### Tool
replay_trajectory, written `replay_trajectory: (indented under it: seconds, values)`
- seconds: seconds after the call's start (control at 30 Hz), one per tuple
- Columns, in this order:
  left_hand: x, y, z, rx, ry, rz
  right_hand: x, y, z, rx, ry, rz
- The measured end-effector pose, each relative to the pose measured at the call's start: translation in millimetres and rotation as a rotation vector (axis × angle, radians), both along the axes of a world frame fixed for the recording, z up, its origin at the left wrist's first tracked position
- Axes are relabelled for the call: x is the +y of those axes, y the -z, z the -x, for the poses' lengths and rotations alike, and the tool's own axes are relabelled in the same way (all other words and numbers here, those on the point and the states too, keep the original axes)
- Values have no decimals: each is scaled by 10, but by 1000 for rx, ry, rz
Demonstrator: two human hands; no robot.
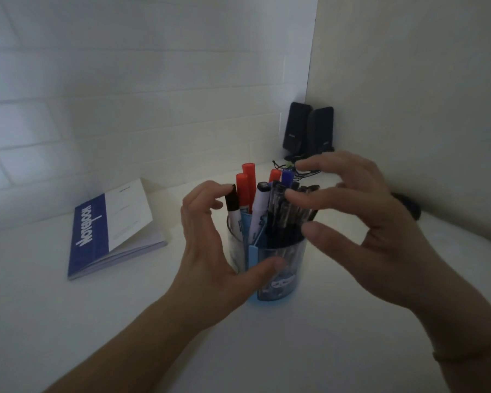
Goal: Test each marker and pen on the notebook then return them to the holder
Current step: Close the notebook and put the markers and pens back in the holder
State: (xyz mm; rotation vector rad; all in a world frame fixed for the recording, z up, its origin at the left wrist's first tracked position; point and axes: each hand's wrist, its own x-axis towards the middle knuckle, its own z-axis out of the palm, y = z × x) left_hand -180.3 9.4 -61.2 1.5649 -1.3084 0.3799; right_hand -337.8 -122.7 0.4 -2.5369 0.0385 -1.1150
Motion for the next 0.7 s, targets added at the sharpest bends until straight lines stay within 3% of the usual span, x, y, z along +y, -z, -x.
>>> replay_trajectory:
  seconds: [0.13, 0.27, 0.37, 0.43, 0.53, 0.7]
  values:
    - [-25, 16, 30, 188, 49, -57, 33, 60, -27, 8, 15, 158]
    - [-66, 9, -49, 361, 174, -119, -32, 276, -104, 74, -128, -392]
    - [-174, -54, -211, 588, 140, 100, -64, 488, -254, 312, -141, -661]
    - [-239, -35, -274, 557, 126, 144, -70, 596, -332, 409, -83, -644]
    - [-251, 18, -275, 513, 81, 167, -82, 625, -401, 305, 75, -578]
    - [-171, 113, -189, 425, 119, 56, -123, 637, -429, 291, 113, -542]
